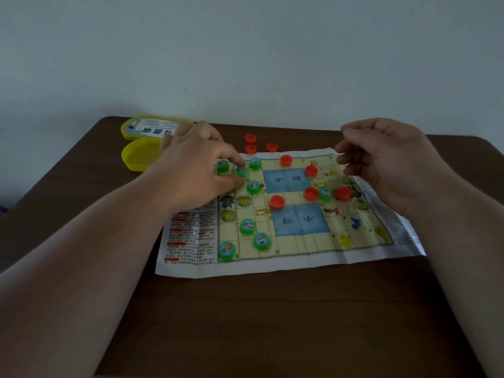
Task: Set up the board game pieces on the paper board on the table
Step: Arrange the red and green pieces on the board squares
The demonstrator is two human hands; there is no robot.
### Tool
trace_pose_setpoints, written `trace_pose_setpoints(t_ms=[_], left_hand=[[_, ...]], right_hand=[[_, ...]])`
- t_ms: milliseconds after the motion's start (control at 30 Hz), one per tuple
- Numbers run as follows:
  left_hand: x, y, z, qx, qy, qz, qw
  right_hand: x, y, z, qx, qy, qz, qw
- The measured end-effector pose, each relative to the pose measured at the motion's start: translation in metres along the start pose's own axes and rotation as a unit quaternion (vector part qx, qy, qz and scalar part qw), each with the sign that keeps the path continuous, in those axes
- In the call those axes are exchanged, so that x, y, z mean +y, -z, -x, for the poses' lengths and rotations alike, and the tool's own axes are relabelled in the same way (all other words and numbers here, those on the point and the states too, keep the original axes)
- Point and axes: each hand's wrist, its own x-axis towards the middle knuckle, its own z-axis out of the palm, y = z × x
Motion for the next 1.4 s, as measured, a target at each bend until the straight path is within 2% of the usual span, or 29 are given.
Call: trace_pose_setpoints(t_ms=[300, 533, 767, 800, 867, 967, 1033, 1167, 1400], left_hand=[[0.004, 0.001, 0.003, 0.03, -0.039, 0.064, 0.997], [0.012, -0.002, 0.001, 0.012, -0.033, 0.054, 0.998], [0.011, -0.001, -0.001, 0.037, -0.029, 0.052, 0.998], [0.01, 0.0, -0.001, 0.038, -0.028, 0.053, 0.997], [0.008, 0.001, -0.001, 0.045, -0.027, 0.066, 0.996], [0.003, 0.002, -0.002, 0.065, -0.024, 0.083, 0.994], [0.0, 0.003, -0.002, 0.082, -0.015, 0.094, 0.992], [-0.005, 0.001, -0.003, 0.117, 0.0, 0.108, 0.987], [0.002, 0.003, 0.0, 0.119, 0.013, 0.122, 0.985]], right_hand=[[-0.001, 0.001, 0.002, 0.016, -0.025, -0.008, 1.0], [0.0, 0.001, -0.003, 0.005, -0.081, -0.027, 0.996], [-0.002, 0.004, -0.001, 0.003, -0.08, -0.035, 0.996], [-0.004, 0.007, 0.001, 0.001, -0.054, 0.001, 0.999], [-0.012, 0.014, 0.008, -0.026, 0.02, 0.15, 0.988], [-0.025, 0.018, 0.02, -0.13, 0.073, 0.36, 0.921], [-0.027, 0.016, 0.023, -0.18, 0.063, 0.429, 0.883], [-0.023, 0.01, 0.022, -0.22, 0.043, 0.505, 0.833], [-0.021, 0.008, 0.024, -0.186, 0.073, 0.487, 0.85]])
